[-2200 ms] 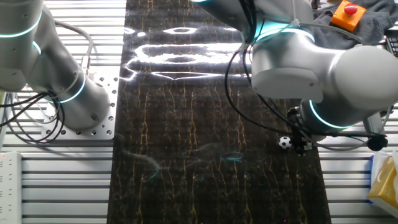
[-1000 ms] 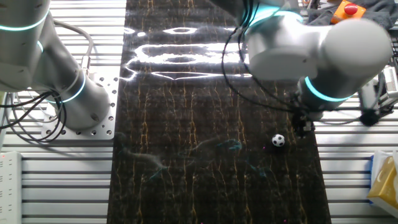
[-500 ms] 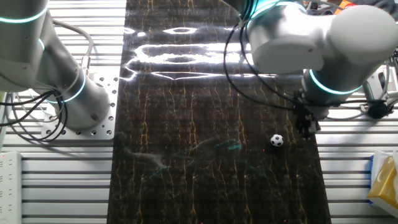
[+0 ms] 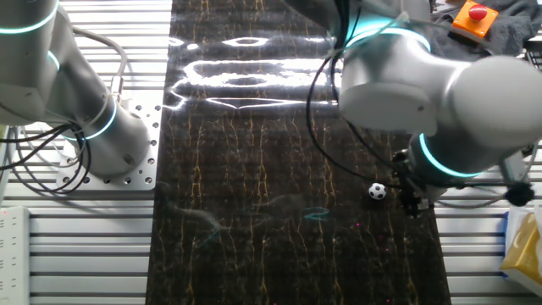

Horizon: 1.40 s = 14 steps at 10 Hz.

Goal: Push the soccer ball into the goal

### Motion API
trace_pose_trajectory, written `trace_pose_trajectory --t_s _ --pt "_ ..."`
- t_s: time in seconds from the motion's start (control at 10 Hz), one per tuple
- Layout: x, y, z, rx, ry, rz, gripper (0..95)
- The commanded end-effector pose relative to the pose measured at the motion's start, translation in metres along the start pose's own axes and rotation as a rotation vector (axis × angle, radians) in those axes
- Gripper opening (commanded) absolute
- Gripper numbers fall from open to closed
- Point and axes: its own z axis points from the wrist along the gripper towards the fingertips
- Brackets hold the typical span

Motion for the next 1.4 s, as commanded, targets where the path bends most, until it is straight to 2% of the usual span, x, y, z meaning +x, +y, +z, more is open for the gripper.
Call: trace_pose_trajectory --t_s 0.1,0.5,1.1,1.4 --pt "0.003 0.000 0.002 0.010 -0.003 0.012 57.0" --pt "0.016 0.003 0.013 -0.001 0.000 0.040 57.0" --pt "0.027 0.017 0.022 -0.025 -0.005 0.095 57.0" --pt "0.024 0.030 0.027 -0.031 -0.013 0.119 57.0"
